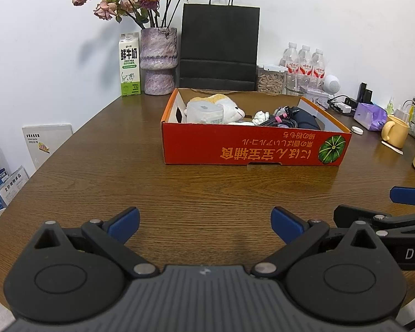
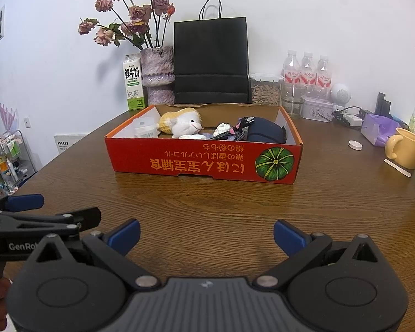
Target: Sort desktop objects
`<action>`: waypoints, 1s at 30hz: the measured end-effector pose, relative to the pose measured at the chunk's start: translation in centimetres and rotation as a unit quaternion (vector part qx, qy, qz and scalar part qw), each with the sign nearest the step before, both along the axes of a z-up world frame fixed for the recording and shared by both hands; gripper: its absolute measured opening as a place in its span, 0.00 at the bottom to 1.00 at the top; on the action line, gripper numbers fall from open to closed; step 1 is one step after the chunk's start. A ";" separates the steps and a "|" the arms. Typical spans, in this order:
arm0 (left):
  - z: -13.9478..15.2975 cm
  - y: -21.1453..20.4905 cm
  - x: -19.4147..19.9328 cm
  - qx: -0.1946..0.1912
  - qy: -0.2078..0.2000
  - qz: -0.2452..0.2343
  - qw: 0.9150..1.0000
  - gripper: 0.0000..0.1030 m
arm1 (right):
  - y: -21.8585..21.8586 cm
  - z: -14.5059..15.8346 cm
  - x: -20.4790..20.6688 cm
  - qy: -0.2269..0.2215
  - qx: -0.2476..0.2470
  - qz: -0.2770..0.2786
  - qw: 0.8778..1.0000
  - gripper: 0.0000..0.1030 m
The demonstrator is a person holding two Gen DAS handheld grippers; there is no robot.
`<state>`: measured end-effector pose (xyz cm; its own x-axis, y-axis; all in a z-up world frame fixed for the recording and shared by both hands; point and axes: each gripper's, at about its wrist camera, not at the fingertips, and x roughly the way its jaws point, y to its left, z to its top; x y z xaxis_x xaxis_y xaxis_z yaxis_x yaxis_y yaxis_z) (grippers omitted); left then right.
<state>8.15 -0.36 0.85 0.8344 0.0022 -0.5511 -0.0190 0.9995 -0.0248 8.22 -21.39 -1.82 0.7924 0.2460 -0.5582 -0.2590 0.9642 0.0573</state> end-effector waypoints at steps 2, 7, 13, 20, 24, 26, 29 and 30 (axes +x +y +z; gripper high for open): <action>0.0 0.0 0.0 -0.001 0.000 0.000 1.000 1.00 | 0.0 0.0 0.1 0.001 -0.001 0.000 1.000 1.00; -0.1 0.0 0.0 0.001 0.000 0.001 1.000 1.00 | 0.1 0.0 0.1 0.000 -0.001 0.000 1.000 1.00; -0.1 0.0 0.0 0.000 -0.001 0.001 1.000 1.00 | 0.1 0.0 0.1 0.000 -0.001 0.000 1.000 1.00; -0.1 0.0 0.0 0.003 -0.001 0.002 1.000 1.00 | 0.1 0.0 0.1 0.001 -0.001 0.000 1.000 1.00; 0.0 0.0 -0.1 0.000 -0.004 0.001 1.000 1.00 | 0.1 0.0 0.1 0.000 0.000 0.000 1.000 1.00; 0.0 0.0 0.0 -0.003 -0.004 -0.001 1.000 0.99 | 0.1 0.1 0.0 -0.001 0.002 0.001 1.000 1.00; 0.0 0.0 0.0 -0.003 -0.004 -0.001 1.000 0.99 | 0.1 0.0 0.0 -0.002 0.002 0.000 1.000 1.00; 0.0 -0.1 0.0 0.000 -0.004 0.000 1.000 0.99 | 0.1 0.0 0.0 -0.001 0.001 0.000 1.000 1.00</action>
